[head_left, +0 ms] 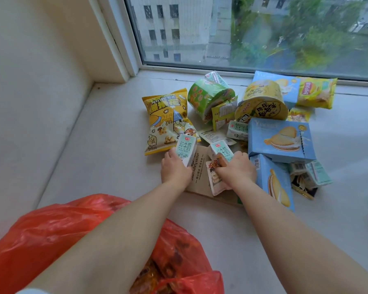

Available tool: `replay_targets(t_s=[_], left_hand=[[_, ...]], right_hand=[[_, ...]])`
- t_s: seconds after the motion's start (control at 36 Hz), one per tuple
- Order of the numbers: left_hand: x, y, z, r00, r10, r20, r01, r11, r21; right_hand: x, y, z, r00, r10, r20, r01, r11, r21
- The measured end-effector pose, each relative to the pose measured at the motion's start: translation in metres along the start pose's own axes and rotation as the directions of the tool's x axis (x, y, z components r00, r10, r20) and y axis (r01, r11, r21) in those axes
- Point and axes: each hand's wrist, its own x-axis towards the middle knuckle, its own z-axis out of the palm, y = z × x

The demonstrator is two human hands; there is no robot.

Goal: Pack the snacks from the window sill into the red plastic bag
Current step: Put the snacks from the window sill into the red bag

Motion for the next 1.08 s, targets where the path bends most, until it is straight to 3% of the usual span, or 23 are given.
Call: replay_targets(t_s=[0.17,0.31,0.42,0.56,0.67,0.83,0.97,1.08], left_hand=[[-0.035,-0.003,-0.009,0.999,0.004,0.051,0.010,0.964,-0.264],[-0.072,-0.009,-0.023,0.984,-0.092,0.153,0.166,0.785,-0.596],[-0.104,-0.023,-0.044,0.968,-0.001,0.249,0.193,0.633,-0.750],[-0.147,-0.043,-0.068,0.941,0.099,0.323,0.216,0.560,-0.800],[-0.175,-0.059,-0.077,0.956,0.095,0.276,0.176,0.567,-0.805],[-0.214,-0.087,-0.089,0.999,-0.023,0.034,0.041,0.604,-0.796],[-0.234,-0.128,-0.100,0.991,-0.060,-0.118,-0.030,0.767,-0.641],[-0.244,-0.161,-0.114,0.985,0.021,-0.171,-0.076,0.943,-0.323]], right_hand=[[-0.035,-0.004,-0.007,0.997,-0.045,-0.058,0.053,0.987,0.150],[-0.079,-0.007,-0.020,0.995,-0.079,-0.067,0.094,0.962,0.256],[-0.120,-0.002,-0.030,0.989,-0.126,-0.081,0.146,0.931,0.334],[-0.175,0.002,-0.033,0.972,-0.208,-0.112,0.236,0.876,0.421],[-0.210,0.000,-0.032,0.959,-0.253,-0.128,0.284,0.855,0.434],[-0.257,-0.008,-0.023,0.940,-0.320,-0.118,0.339,0.837,0.429],[-0.282,-0.016,0.003,0.929,-0.364,-0.064,0.361,0.857,0.368],[-0.296,-0.023,0.027,0.931,-0.365,-0.005,0.347,0.880,0.325]])
